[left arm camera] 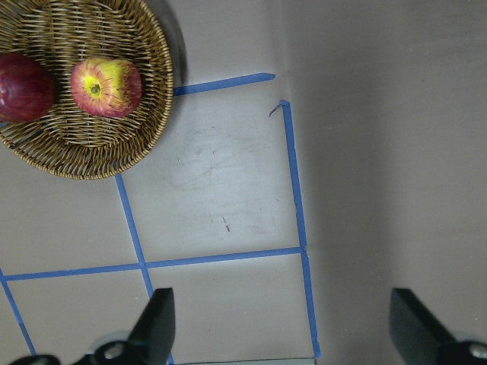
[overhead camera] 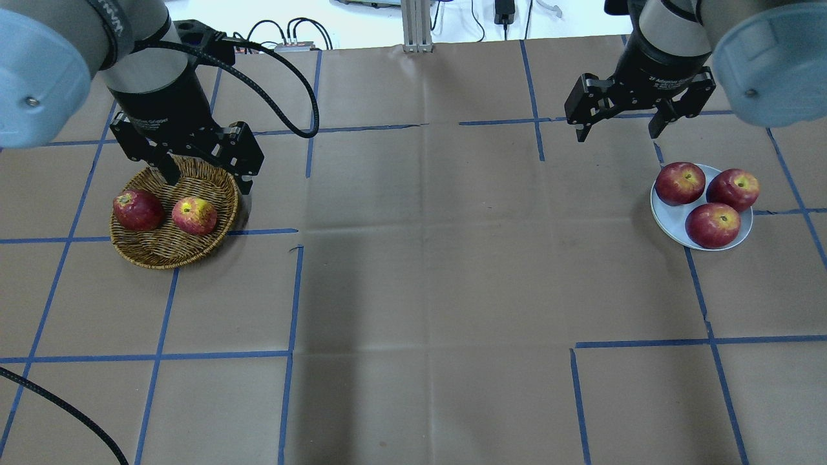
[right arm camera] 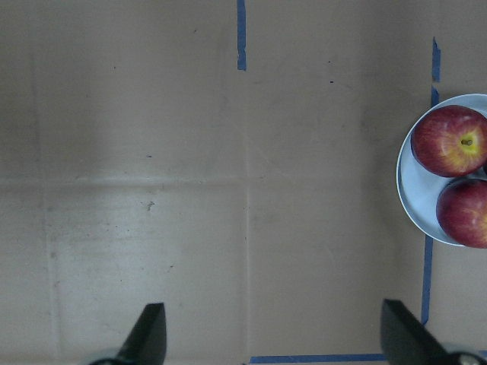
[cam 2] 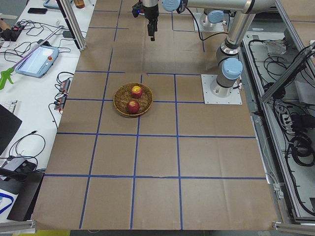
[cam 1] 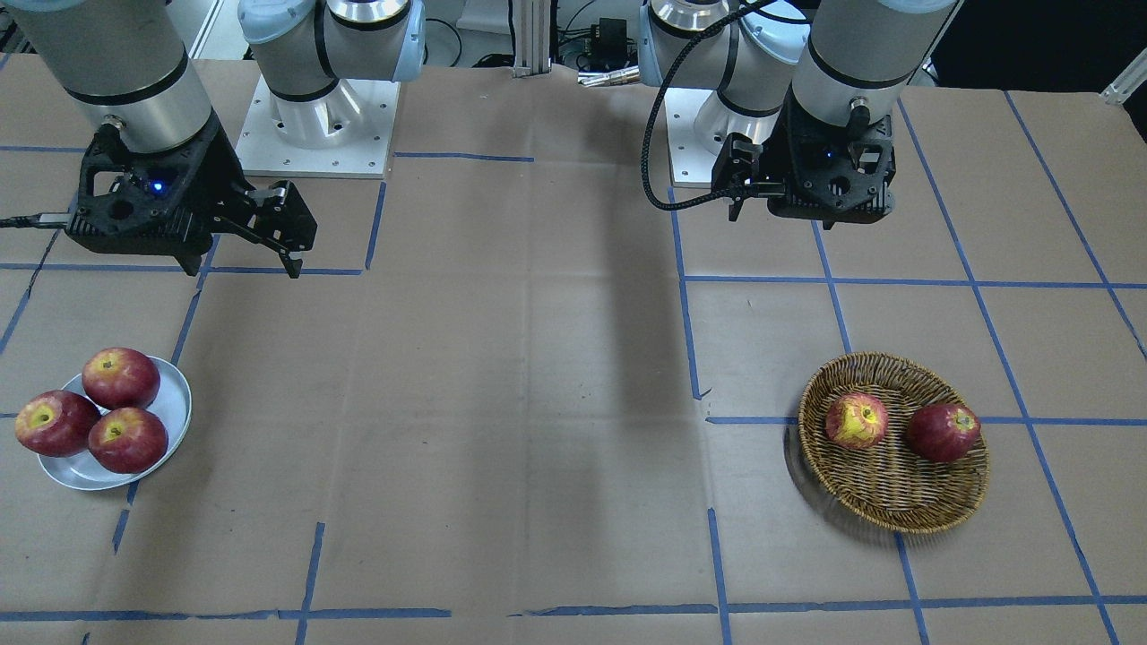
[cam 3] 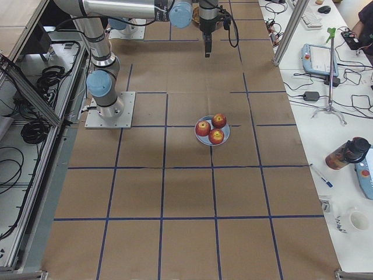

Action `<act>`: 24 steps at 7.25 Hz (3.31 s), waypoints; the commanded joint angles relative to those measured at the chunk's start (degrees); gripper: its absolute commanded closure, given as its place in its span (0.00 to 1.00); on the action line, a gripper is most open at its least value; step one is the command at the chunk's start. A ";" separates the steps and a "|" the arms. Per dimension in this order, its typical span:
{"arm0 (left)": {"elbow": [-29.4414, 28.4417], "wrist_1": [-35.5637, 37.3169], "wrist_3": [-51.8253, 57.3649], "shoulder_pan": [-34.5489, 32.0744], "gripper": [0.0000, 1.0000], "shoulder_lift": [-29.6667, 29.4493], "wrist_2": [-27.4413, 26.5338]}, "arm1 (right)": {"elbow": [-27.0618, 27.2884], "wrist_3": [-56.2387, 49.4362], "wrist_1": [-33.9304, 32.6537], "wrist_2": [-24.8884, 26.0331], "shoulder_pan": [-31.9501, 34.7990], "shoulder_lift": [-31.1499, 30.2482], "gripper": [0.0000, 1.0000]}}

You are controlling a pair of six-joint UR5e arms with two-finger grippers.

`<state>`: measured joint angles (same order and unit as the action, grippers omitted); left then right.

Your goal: Transfer apple from basket to plate

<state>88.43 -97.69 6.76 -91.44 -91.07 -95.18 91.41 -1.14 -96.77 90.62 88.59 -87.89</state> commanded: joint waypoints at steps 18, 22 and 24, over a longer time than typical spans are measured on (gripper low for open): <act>4.27 14.31 11.29 7.84 0.01 -5.23 0.09 | 0.00 0.00 0.00 0.00 0.00 0.09 0.00; 7.78 27.85 25.32 16.36 0.01 -15.17 4.66 | 0.00 0.00 0.00 0.00 0.00 0.09 0.00; 10.79 36.93 25.67 20.50 0.01 -19.64 8.25 | 0.00 0.00 0.00 0.00 0.00 0.09 0.00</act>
<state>97.95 -65.56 31.88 -73.32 -107.75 -88.68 91.41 -1.14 -96.77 90.62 88.59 -87.84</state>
